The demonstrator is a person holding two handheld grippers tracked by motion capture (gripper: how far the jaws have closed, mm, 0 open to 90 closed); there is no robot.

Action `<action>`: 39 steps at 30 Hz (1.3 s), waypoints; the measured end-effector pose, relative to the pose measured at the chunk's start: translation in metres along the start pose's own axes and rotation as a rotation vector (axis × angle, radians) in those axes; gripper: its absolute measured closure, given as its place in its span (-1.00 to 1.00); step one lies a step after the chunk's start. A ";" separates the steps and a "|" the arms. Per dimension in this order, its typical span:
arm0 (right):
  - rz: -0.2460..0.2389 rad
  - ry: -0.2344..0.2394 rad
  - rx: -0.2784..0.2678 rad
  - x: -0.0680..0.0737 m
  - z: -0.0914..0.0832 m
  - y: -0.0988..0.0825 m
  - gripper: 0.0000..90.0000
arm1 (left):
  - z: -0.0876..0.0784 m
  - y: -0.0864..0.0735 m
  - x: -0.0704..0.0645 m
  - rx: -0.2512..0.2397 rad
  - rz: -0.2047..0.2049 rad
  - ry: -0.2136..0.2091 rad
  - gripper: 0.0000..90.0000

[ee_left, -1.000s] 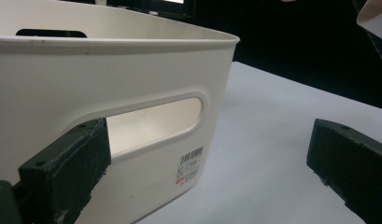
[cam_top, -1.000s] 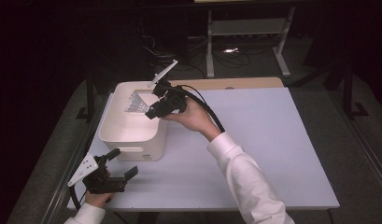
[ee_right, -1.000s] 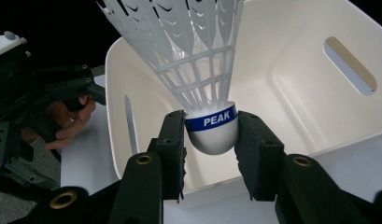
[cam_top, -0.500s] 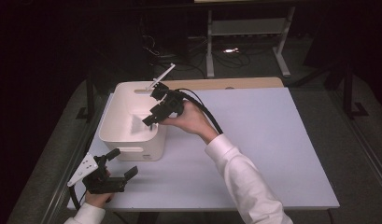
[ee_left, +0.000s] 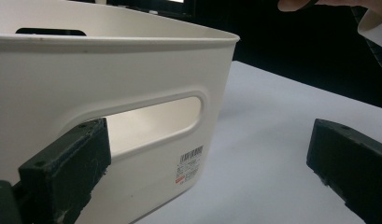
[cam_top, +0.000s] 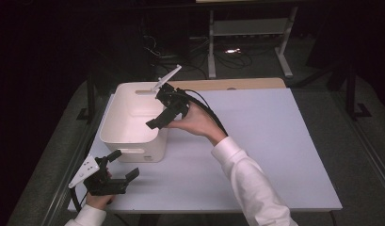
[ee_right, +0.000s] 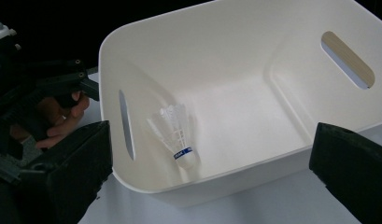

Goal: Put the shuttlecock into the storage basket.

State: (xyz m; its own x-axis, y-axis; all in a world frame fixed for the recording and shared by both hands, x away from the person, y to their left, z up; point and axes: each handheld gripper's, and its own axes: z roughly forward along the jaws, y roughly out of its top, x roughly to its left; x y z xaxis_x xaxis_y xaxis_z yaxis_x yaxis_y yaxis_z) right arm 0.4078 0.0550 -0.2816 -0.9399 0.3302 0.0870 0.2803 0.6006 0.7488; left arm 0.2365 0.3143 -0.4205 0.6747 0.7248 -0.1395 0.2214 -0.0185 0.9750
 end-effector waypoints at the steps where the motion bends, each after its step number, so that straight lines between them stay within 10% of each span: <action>1: -0.002 0.000 -0.005 0.000 -0.001 -0.001 -1.00 | 0.000 0.000 0.000 -0.001 0.000 0.000 -1.00; 39: 0.083 -0.077 -0.085 -0.019 -0.059 -0.070 -1.00 | -0.001 0.000 0.001 -0.009 -0.009 0.019 -1.00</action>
State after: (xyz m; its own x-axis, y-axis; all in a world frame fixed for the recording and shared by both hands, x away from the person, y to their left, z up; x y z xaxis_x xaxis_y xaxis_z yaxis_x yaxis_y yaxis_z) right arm 0.3949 -0.0364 -0.2971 -0.8957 0.4327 0.1028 0.3357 0.5062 0.7944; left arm 0.2366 0.3160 -0.4207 0.6592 0.7380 -0.1445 0.2205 -0.0059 0.9754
